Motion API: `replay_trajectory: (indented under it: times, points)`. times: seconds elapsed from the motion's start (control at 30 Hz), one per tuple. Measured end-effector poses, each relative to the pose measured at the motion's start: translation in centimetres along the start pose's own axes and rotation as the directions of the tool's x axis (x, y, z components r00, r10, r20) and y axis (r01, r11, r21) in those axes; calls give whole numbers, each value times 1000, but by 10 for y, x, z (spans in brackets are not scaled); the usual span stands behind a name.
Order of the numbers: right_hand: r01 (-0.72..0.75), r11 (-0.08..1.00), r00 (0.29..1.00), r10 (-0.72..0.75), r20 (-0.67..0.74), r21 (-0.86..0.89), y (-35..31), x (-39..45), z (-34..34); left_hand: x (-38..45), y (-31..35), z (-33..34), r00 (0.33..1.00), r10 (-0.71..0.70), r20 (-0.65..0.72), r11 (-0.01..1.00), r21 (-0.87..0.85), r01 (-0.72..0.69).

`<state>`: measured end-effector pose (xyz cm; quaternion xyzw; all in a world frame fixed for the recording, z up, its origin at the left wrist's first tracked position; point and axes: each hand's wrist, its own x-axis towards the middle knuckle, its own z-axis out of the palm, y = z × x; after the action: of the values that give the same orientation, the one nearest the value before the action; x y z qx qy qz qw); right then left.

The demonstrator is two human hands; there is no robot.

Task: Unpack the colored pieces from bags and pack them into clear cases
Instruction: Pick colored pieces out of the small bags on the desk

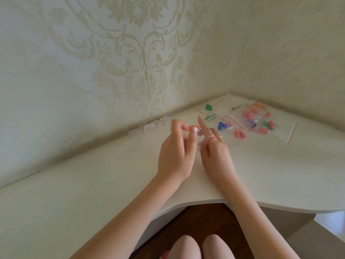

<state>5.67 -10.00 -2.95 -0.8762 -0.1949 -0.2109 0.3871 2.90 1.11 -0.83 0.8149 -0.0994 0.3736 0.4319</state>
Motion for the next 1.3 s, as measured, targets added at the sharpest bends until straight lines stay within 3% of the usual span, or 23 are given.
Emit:
replay_trajectory:
  times: [0.07,0.13,0.23,0.4,0.6,0.73,0.83,0.97,1.17,1.3]
  points:
    - [-62,968,998,66,-12,243,-2,1,-7,7,0,-3,946,-323,-27,906,-297,301]
    - [-95,908,995,86,42,407,-3,0,-9,15,-3,-5,842,-531,96,711,-490,505]
    - [-111,894,993,79,91,434,-2,1,-7,18,-6,-3,762,-590,266,530,-584,615]
    - [-194,844,981,174,87,499,-9,2,-10,16,-8,0,726,-612,312,422,-648,634]
    - [-183,876,983,158,93,446,-18,2,-13,18,-8,-4,740,-619,265,494,-601,628]
    - [-243,840,968,177,180,485,-11,1,-11,15,-18,-2,862,-499,90,788,-368,494]
    - [-313,787,948,226,223,532,-8,2,-10,12,-18,1,913,-406,37,880,-254,402]
    - [-352,734,936,260,237,582,-4,4,-10,12,-19,2,904,-425,42,869,-262,421]
    - [-286,813,955,199,218,507,0,5,-4,9,-17,4,881,-444,165,809,-349,473]
    - [-255,780,967,214,140,571,-3,5,-7,13,-14,4,799,-550,241,653,-472,592]
